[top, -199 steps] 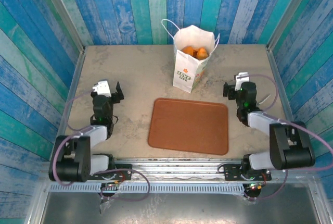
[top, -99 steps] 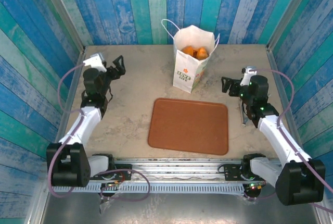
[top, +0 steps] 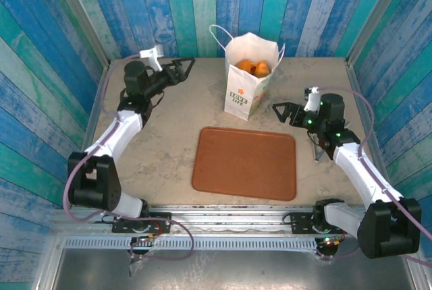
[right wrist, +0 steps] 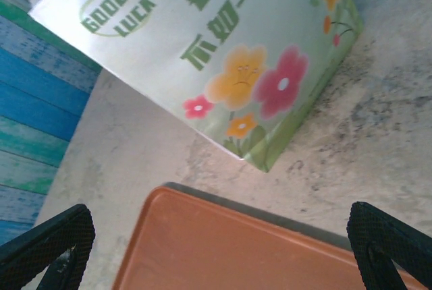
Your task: Take the fake bread out of the paper bag
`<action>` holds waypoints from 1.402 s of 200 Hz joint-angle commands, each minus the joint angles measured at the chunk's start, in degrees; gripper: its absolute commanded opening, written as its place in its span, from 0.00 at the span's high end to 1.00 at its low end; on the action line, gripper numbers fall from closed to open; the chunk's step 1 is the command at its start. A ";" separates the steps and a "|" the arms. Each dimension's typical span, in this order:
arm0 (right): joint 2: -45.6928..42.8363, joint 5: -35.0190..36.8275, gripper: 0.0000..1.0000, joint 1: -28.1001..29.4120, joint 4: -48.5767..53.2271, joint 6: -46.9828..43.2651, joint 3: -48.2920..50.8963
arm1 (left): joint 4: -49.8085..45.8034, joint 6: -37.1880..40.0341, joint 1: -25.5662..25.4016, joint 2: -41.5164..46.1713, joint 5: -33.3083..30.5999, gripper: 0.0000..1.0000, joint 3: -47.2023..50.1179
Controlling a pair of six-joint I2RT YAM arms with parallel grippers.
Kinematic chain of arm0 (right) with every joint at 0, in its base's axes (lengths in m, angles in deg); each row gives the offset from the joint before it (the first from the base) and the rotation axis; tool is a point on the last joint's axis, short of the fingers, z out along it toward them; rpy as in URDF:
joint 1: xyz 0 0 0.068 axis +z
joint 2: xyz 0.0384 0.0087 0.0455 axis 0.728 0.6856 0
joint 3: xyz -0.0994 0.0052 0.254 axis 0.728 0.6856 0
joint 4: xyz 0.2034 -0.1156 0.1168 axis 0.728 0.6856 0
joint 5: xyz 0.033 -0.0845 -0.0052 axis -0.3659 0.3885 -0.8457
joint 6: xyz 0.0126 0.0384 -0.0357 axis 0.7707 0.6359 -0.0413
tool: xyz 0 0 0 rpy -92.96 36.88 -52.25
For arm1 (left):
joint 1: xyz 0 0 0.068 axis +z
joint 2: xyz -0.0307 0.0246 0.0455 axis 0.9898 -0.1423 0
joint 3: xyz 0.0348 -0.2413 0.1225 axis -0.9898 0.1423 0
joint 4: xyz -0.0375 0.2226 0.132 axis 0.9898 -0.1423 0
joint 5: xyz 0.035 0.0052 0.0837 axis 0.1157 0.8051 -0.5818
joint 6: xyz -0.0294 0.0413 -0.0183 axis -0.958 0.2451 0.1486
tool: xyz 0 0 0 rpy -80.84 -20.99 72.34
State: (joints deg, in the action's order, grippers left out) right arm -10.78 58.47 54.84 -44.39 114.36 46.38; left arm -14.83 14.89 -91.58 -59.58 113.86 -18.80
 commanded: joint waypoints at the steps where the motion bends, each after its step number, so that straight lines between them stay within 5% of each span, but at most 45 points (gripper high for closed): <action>1: 0.63 -1.17 0.00 2.86 -1.19 4.51 -3.86 | -1.02 -4.19 -1.34 -8.66 2.10 0.06 -7.77; 69: 1.19 8.47 0.07 7.79 0.50 14.58 -10.08 | -2.53 -13.76 -3.57 -28.84 2.54 0.18 -31.60; 147: 3.77 14.52 0.14 8.05 4.31 14.54 -19.72 | -7.28 -18.48 -5.61 -42.69 2.30 0.36 -50.34; 225: 13.16 20.83 0.23 8.32 13.32 14.23 -33.80 | -9.46 -18.71 -5.71 -44.40 1.82 0.67 -52.96; 280: 18.58 24.92 0.38 8.32 14.84 12.97 -40.61 | -12.53 -18.34 -5.67 -46.07 0.45 0.77 -56.90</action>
State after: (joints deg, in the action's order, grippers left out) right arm 5.72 80.50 62.84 -31.08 128.61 9.03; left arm -25.22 -4.26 -97.15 -100.63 115.13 -71.76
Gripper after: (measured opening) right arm 0.650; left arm 0.232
